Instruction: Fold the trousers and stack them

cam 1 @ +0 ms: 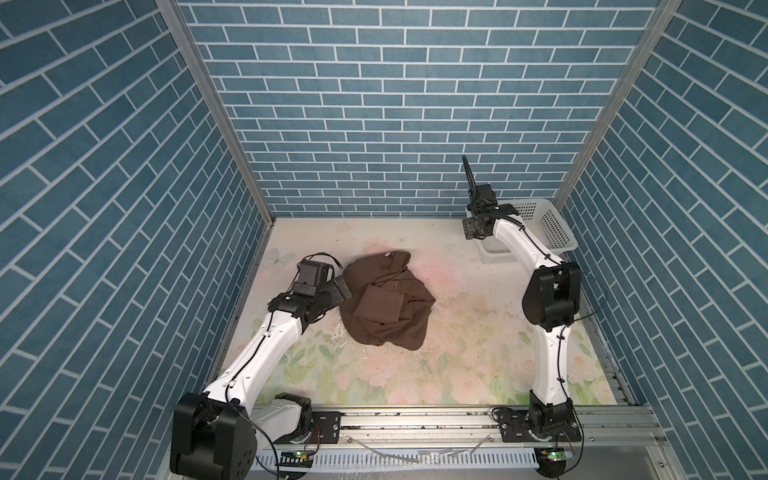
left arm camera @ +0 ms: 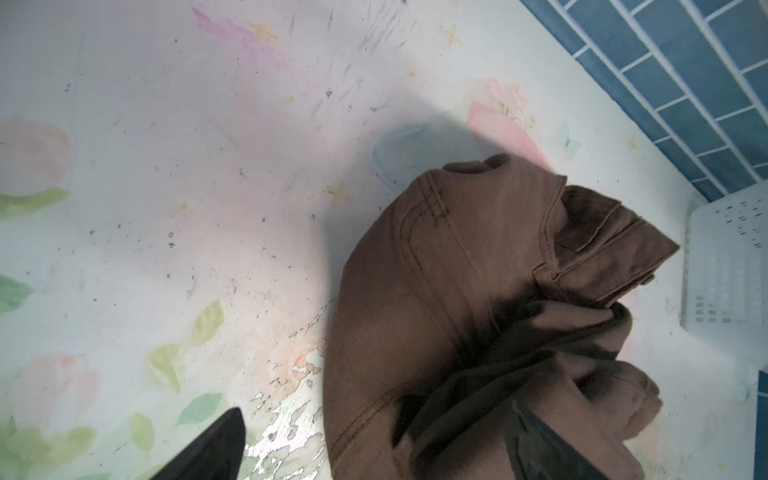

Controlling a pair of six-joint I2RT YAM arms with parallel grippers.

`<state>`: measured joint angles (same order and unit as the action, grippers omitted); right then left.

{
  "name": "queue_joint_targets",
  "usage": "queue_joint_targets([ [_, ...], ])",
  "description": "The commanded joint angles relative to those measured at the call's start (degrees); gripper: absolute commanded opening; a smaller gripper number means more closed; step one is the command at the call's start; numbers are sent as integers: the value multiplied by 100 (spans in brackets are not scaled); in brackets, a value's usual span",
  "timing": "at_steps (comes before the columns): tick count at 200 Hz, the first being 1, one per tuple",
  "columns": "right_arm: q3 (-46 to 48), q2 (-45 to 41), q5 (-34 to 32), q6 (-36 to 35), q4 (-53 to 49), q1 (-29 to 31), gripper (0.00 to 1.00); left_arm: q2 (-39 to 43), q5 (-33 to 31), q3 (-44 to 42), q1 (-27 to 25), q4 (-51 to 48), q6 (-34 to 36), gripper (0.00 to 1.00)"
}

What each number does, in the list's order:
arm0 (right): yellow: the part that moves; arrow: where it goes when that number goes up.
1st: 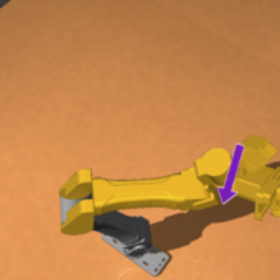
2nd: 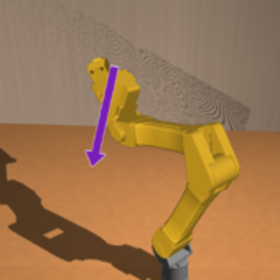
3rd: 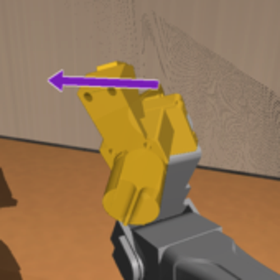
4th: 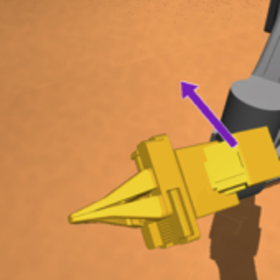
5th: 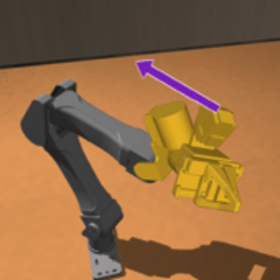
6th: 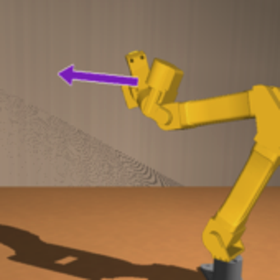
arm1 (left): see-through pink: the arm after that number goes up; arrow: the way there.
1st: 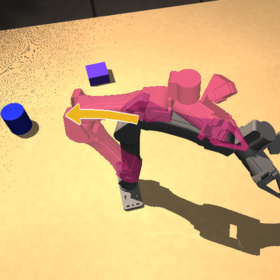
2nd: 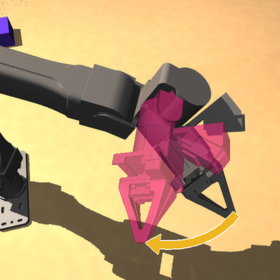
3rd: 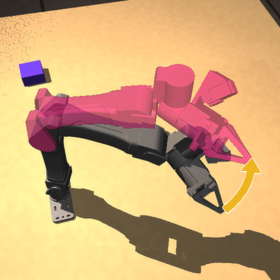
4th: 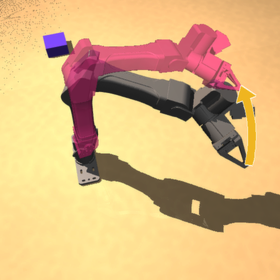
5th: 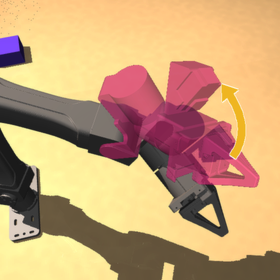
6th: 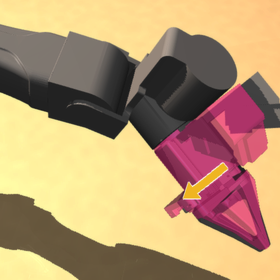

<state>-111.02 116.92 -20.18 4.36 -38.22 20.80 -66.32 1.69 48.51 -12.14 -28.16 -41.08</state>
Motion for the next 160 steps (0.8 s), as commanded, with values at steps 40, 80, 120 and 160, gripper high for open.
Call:
queue_joint_targets([
  [40,2735,-1946,1509,67,1688,1946,79,-757,612,487,116,489,250,96],
  [80,3461,-1769,2754,861,2789,2674,93,-1486,720,910,116,747,245,95],
  [120,3895,-1401,3170,1679,3292,2847,86,-2435,992,1220,98,1274,30,93],
  [160,4199,-1412,2346,1650,2688,2773,61,-3505,1404,1575,2,1638,-63,79],
])
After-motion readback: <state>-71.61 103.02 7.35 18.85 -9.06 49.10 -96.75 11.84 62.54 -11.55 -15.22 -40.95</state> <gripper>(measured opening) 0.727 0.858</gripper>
